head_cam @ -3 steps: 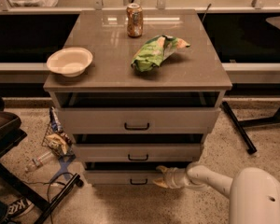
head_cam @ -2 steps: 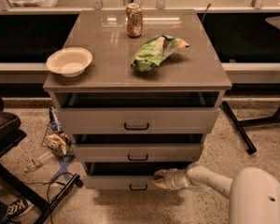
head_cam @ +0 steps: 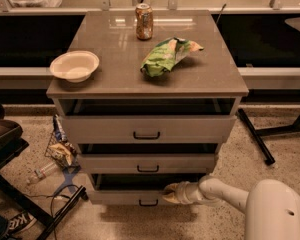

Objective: Open bottom drawer

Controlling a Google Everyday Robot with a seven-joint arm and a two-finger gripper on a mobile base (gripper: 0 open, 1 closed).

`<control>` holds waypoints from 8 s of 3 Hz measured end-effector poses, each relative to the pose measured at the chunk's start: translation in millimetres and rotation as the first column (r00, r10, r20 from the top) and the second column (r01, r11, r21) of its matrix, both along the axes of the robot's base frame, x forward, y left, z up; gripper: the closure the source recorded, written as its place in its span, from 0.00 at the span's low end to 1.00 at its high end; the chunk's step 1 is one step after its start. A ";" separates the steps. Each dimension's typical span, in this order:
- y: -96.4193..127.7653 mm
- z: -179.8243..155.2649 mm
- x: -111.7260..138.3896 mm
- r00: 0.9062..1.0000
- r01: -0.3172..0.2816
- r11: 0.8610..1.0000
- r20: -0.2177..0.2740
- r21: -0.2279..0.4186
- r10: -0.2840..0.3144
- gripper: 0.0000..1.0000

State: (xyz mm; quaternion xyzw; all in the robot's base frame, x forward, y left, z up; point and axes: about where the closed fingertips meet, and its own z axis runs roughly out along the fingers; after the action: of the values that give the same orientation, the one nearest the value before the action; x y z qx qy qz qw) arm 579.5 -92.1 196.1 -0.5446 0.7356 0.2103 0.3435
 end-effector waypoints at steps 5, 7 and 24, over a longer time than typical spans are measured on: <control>-35.2 -5.8 -58.4 0.996 0.009 0.999 -0.087 -0.049 -0.013 1.00; -38.8 -6.9 -68.4 0.994 0.008 0.998 -0.108 -0.064 -0.015 1.00; -105.2 140.2 -60.6 0.895 0.365 0.822 -0.079 -0.437 -0.439 1.00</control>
Offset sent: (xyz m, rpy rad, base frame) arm -0.2935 -0.2001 0.1256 -0.2554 0.2587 -0.0606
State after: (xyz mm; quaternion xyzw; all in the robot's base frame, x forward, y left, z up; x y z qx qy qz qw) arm 518.8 -197.3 336.3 -0.4158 0.8889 0.0207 0.1913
